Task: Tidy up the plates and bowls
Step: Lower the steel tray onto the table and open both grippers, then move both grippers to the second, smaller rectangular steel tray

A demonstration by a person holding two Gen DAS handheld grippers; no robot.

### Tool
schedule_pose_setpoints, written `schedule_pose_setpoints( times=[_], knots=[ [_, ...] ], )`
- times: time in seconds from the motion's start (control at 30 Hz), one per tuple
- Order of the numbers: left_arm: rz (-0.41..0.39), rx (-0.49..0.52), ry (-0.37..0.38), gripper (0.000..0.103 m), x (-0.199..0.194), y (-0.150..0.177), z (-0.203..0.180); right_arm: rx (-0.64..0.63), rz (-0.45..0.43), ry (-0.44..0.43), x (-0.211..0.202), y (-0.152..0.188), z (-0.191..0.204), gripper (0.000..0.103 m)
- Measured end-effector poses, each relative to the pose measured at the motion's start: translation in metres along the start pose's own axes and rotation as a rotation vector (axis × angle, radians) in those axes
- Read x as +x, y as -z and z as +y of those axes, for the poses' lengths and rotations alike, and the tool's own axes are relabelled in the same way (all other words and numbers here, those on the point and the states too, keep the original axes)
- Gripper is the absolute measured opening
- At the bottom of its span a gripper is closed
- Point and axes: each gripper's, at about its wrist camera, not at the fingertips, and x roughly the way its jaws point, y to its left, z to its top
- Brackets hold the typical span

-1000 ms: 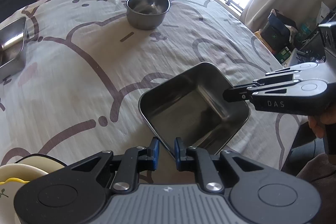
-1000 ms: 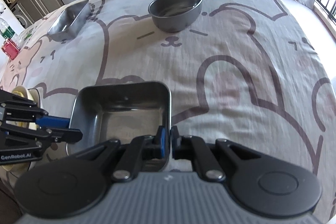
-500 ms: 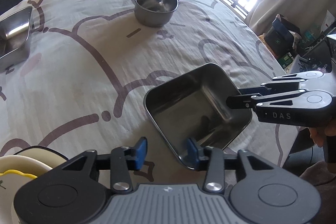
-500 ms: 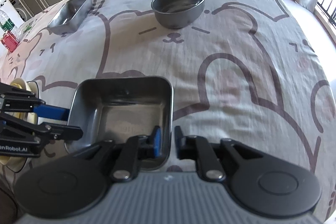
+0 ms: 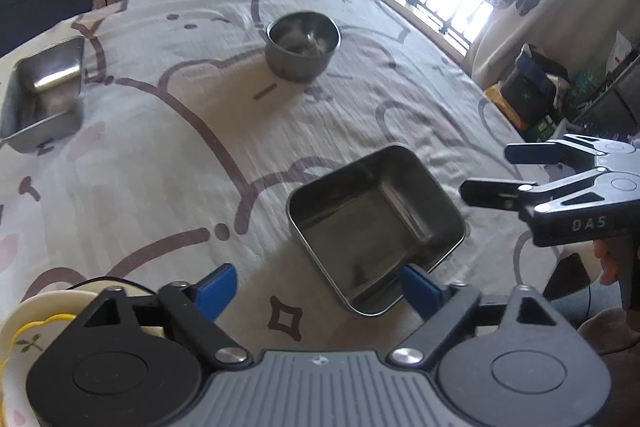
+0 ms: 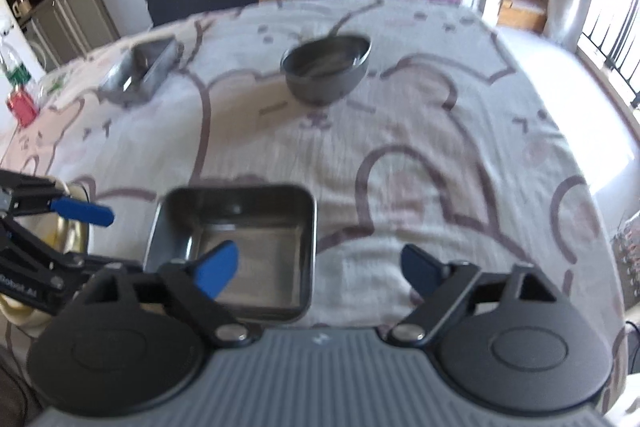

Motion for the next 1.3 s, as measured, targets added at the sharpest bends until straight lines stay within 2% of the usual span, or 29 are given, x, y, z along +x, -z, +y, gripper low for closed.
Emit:
schedule_pose_setpoints(
  times=[0.07, 0.2, 0.47, 0.57, 0.73, 0.83, 0.97, 1.07, 1.13, 1.3],
  knots=[
    [-0.026, -0.002, -0.007, 0.097, -0.011, 0.001, 0.002, -0.003, -0.044, 0.022, -0.01, -0.002, 0.001, 0.101],
    [-0.096, 0.002, -0.037, 0.103, -0.037, 0.003, 0.008, 0.009, -0.109, 0.026, -0.028, -0.006, 0.004, 0.103],
    [-0.258, -0.043, -0.116, 0.103, -0.095, 0.006, 0.042, 0.007, -0.27, -0.006, -0.062, -0.028, 0.034, 0.103],
    [-0.309, -0.065, -0.163, 0.103, -0.114, 0.005, 0.059, 0.01, -0.327, -0.037, -0.066, -0.038, 0.048, 0.103],
    [-0.378, -0.141, -0.227, 0.103, -0.137, 0.0, 0.096, 0.009, -0.4, 0.009, -0.062, -0.057, 0.08, 0.103],
    [-0.418, -0.199, -0.262, 0.103, -0.144, -0.006, 0.121, -0.025, -0.432, -0.02, -0.053, -0.07, 0.1, 0.103],
    [-0.45, -0.274, -0.3, 0.103, -0.142, -0.017, 0.154, 0.005, -0.407, -0.121, -0.033, -0.098, 0.124, 0.103],
    [-0.445, -0.293, -0.331, 0.103, -0.13, -0.029, 0.173, 0.048, -0.385, -0.192, -0.014, -0.12, 0.139, 0.103],
    [-0.432, -0.297, -0.35, 0.103, -0.12, -0.038, 0.185, 0.057, -0.358, -0.19, 0.001, -0.13, 0.149, 0.103],
    [-0.4, -0.271, -0.429, 0.103, -0.091, -0.062, 0.209, 0.096, -0.224, -0.174, 0.063, -0.149, 0.18, 0.103]
  ],
)
